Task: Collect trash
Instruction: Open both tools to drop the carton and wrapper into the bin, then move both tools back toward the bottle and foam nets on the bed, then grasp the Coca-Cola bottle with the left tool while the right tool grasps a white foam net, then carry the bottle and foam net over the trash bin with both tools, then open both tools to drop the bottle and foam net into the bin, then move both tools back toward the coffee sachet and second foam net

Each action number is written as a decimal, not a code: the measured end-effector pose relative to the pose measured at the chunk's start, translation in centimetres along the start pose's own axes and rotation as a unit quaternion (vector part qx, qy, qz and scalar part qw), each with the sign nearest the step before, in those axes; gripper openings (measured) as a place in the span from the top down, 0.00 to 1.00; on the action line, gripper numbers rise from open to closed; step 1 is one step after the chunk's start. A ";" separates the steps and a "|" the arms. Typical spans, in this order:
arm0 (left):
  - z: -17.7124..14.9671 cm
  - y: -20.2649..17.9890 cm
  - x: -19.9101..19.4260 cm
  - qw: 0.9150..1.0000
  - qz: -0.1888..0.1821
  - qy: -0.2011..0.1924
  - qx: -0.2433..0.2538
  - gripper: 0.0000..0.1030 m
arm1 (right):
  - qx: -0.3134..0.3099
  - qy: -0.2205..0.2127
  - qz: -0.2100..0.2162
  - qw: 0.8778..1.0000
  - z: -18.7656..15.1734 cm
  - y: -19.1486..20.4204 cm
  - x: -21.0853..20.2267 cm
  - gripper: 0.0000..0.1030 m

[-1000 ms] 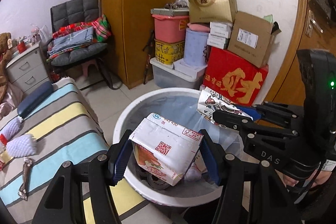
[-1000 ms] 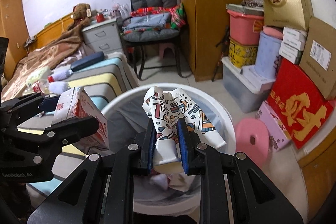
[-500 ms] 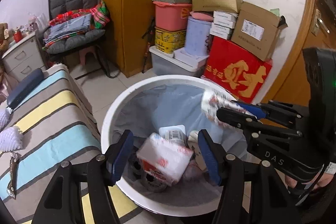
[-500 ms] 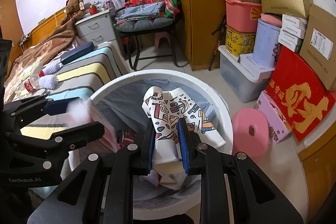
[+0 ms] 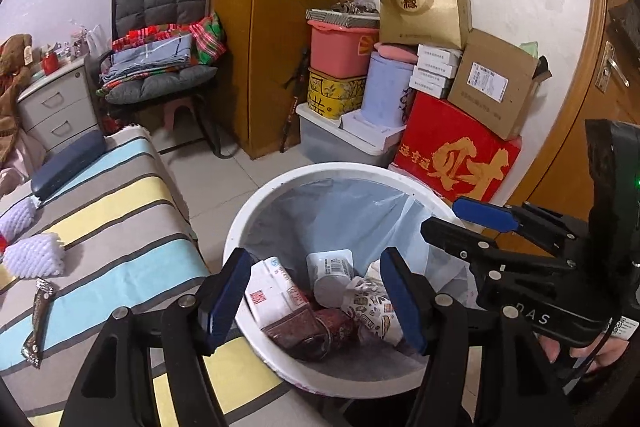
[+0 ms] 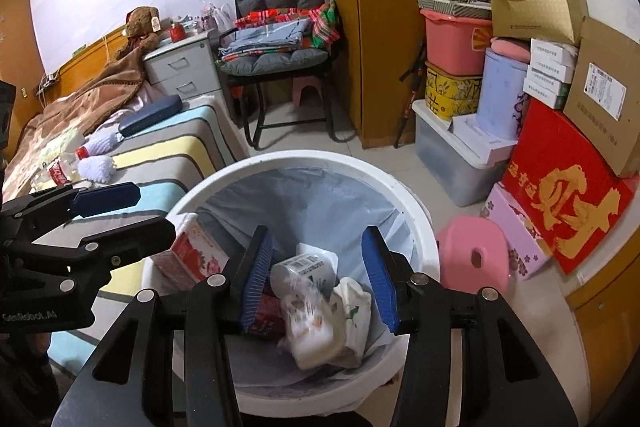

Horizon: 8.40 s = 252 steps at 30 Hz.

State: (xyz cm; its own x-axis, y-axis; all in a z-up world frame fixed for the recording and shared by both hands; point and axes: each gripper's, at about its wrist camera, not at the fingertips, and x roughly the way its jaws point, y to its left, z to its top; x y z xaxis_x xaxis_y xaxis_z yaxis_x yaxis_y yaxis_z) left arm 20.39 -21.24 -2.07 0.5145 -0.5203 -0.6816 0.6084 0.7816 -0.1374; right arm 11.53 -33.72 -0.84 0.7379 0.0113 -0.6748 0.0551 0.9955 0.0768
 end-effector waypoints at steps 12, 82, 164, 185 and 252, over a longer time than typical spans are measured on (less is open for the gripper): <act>-0.7 1.3 -3.3 1.000 0.020 -0.019 -0.011 0.35 | -0.012 -0.020 0.001 1.000 0.2 1.6 -1.1 0.53; -6.0 36.3 -14.2 0.964 0.229 -0.018 -0.134 0.34 | -0.180 0.022 0.166 0.969 5.5 21.8 9.2 0.53; -3.3 23.5 -12.7 0.981 0.149 -0.010 -0.123 0.40 | -0.147 -0.009 0.157 0.977 5.3 18.2 4.2 0.77; -1.2 10.3 -10.8 0.995 0.074 -0.028 -0.055 0.40 | -0.090 -0.049 0.084 0.991 3.6 10.4 -0.7 0.77; 0.7 1.5 0.1 0.999 0.002 0.024 -0.040 0.34 | 0.001 0.022 -0.034 0.999 -0.4 -0.3 0.0 0.51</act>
State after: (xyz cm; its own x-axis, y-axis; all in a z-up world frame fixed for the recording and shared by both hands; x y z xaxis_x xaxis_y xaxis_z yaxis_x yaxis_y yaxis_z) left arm 21.76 -20.37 -1.77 0.4866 -0.5018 -0.7151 0.5551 0.8097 -0.1905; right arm 11.29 -34.02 -1.17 0.7015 -0.0521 -0.7107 0.1051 0.9940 0.0309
